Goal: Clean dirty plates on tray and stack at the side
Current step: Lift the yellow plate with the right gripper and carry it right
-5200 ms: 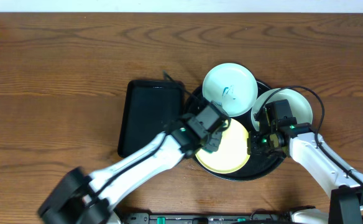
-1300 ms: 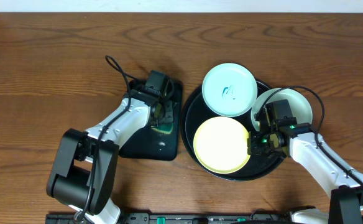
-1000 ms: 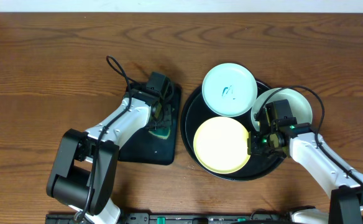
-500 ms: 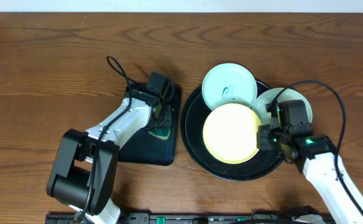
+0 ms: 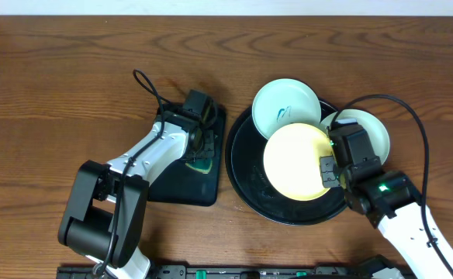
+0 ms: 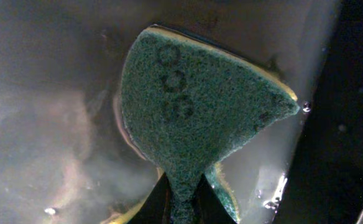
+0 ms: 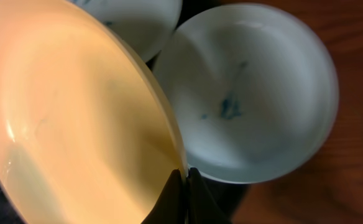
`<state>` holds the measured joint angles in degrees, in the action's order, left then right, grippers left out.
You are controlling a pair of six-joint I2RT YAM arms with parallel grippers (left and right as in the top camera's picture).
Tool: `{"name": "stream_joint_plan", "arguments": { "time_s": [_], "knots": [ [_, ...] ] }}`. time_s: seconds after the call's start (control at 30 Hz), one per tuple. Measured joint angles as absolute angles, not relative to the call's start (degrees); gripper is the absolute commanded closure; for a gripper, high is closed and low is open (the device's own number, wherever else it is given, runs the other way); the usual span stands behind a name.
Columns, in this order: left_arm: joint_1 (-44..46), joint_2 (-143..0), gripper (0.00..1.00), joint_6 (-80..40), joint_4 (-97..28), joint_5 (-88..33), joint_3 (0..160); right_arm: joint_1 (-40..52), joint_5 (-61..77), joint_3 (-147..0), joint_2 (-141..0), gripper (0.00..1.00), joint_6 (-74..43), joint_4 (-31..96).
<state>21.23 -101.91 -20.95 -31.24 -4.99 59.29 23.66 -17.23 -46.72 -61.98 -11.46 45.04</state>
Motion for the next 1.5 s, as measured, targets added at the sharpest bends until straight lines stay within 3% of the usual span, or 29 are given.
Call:
{"name": "stream_joint_plan", "arguments": {
  "time_s": [0.23, 0.5, 0.73, 0.93, 1.07, 1.23, 1.5],
  "knots": [
    [21.2, -101.9, 0.92, -20.9, -31.2, -5.0, 59.3, 37.0, -40.1, -47.2, -62.0, 0.99, -8.5, 43.6],
    [21.2, -101.9, 0.92, -20.9, -31.2, -5.0, 59.3, 47.7, -48.3, -47.3, -63.5, 0.99, 4.1, 38.7],
    [21.2, -101.9, 0.92, -20.9, -31.2, -5.0, 59.3, 51.6, -53.8, -47.3, -67.9, 0.99, 13.5, 35.2],
    [21.2, -101.9, 0.92, -20.9, -31.2, -5.0, 59.3, 51.6, -58.5, -47.3, -68.9, 0.99, 10.4, 31.4],
    [21.2, -101.9, 0.92, -20.9, -31.2, -5.0, 59.3, 48.0, -53.3, -47.4, -68.9, 0.99, -1.6, 31.9],
    [21.2, -101.9, 0.92, -20.9, -31.1, -5.0, 59.3, 36.9, -38.4, -47.4, -68.9, 0.99, -15.7, 32.5],
    [21.2, -101.9, 0.92, -20.9, -31.1, -5.0, 59.3, 8.8, -10.4, -47.6, -69.0, 0.99, -24.9, 32.5]
  ]
}}
